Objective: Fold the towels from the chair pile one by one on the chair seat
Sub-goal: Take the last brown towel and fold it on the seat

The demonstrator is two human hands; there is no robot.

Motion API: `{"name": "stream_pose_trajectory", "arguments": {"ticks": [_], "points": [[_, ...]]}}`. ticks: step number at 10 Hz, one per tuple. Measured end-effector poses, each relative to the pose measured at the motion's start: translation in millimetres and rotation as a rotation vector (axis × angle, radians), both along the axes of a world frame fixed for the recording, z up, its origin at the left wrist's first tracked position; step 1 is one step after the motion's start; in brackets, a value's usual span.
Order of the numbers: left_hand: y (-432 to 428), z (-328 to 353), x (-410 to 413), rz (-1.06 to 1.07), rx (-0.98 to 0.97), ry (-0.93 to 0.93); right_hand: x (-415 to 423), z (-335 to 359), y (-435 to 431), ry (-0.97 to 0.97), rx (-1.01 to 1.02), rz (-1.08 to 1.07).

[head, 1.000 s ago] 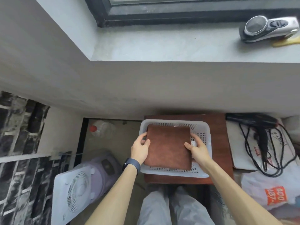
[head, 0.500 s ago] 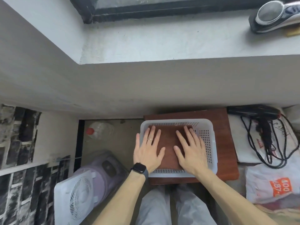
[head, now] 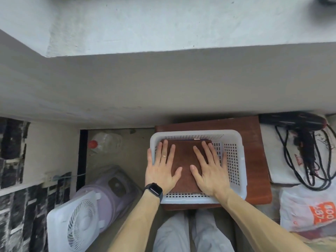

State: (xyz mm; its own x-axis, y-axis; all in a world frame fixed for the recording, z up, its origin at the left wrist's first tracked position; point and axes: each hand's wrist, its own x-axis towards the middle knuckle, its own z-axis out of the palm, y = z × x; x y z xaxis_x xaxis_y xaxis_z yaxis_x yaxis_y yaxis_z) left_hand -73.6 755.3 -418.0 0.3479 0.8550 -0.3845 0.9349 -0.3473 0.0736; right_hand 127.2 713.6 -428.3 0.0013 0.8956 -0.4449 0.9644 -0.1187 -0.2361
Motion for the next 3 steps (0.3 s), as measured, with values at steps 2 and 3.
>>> {"name": "stream_pose_trajectory", "arguments": {"ticks": [2, 3], "points": [[0, 22, 7, 0.020, -0.075, 0.146, -1, 27, 9, -0.005, -0.166, 0.034], [3, 49, 20, 0.020, -0.114, 0.249, 3, 52, 22, -0.021, -0.266, 0.117]]}}
